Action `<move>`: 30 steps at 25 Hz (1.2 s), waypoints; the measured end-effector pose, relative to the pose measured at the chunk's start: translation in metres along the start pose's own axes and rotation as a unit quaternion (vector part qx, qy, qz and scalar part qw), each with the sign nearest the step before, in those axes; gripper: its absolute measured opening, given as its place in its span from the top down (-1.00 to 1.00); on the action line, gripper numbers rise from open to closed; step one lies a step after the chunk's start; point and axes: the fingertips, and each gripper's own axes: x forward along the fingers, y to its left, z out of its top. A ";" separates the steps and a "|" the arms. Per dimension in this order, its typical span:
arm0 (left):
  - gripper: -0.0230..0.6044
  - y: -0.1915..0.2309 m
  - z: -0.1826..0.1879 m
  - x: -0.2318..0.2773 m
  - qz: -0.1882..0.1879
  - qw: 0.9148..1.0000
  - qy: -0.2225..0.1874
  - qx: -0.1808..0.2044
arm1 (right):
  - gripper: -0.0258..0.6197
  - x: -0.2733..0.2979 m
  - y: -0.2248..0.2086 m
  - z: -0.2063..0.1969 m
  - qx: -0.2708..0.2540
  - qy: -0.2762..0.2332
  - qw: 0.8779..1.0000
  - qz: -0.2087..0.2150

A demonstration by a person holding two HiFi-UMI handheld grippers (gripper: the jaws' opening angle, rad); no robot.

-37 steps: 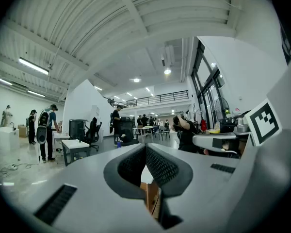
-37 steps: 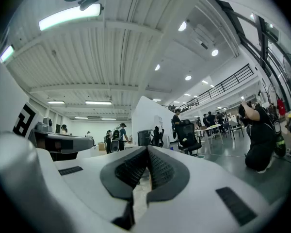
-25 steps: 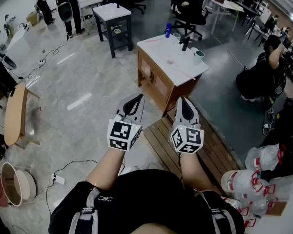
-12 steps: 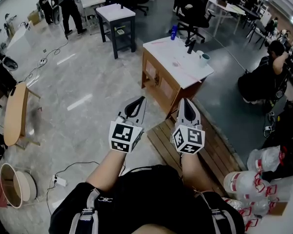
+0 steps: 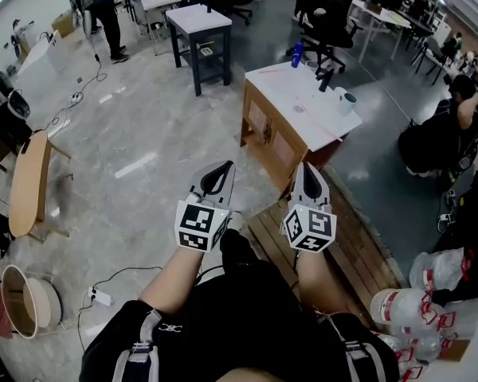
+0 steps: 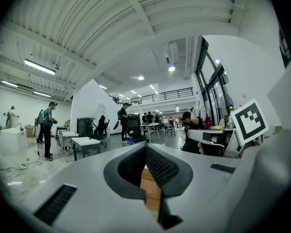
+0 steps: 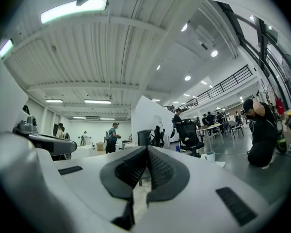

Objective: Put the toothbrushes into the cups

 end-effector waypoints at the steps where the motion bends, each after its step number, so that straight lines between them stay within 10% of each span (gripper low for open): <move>1: 0.89 0.007 -0.002 0.005 0.001 1.000 0.000 0.002 | 0.87 0.008 0.000 -0.002 0.000 -0.001 1.000 0.000; 30: 0.89 0.242 0.039 0.411 -0.088 0.996 -0.019 0.025 | 0.87 0.433 -0.102 -0.012 -0.006 -0.004 0.995 -0.100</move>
